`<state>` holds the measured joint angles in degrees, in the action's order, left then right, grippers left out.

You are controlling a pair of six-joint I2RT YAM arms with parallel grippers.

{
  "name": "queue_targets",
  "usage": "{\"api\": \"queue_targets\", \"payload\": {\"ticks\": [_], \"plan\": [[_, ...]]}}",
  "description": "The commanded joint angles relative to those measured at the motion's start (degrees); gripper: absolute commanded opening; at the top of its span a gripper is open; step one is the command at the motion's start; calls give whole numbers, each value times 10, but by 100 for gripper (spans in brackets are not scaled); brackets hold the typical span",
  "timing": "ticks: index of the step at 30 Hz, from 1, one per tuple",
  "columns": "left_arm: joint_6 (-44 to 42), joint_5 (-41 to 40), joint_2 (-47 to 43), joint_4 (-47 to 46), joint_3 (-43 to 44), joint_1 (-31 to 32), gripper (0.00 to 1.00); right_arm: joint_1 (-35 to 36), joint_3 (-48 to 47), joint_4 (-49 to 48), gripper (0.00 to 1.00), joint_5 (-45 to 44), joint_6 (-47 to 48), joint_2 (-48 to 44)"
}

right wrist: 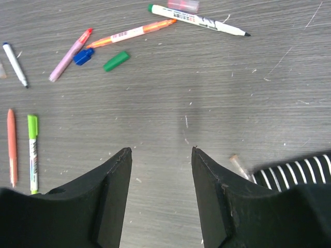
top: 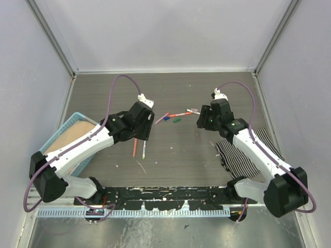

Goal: Insert the pens into the pen caps
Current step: Pick up the pen from the center of the board.

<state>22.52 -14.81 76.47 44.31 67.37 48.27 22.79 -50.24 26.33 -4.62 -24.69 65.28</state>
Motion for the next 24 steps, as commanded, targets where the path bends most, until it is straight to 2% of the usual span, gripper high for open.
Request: {"api": "queue_targets", "payload": {"ticks": [1,13,18,24], "plan": [[-18,5,-12,38,25,-10,50,-31,-26,-61,56,30,23,34],[-71,-8,-61,64,16,-18,51,-44,-143,-80,59,10,78,208],[-89,-4,-71,60,0,-23,51,-49,-200,-60,59,31,168,266],[-104,11,-74,52,-9,-31,52,-63,-272,7,58,68,295,351]]}}
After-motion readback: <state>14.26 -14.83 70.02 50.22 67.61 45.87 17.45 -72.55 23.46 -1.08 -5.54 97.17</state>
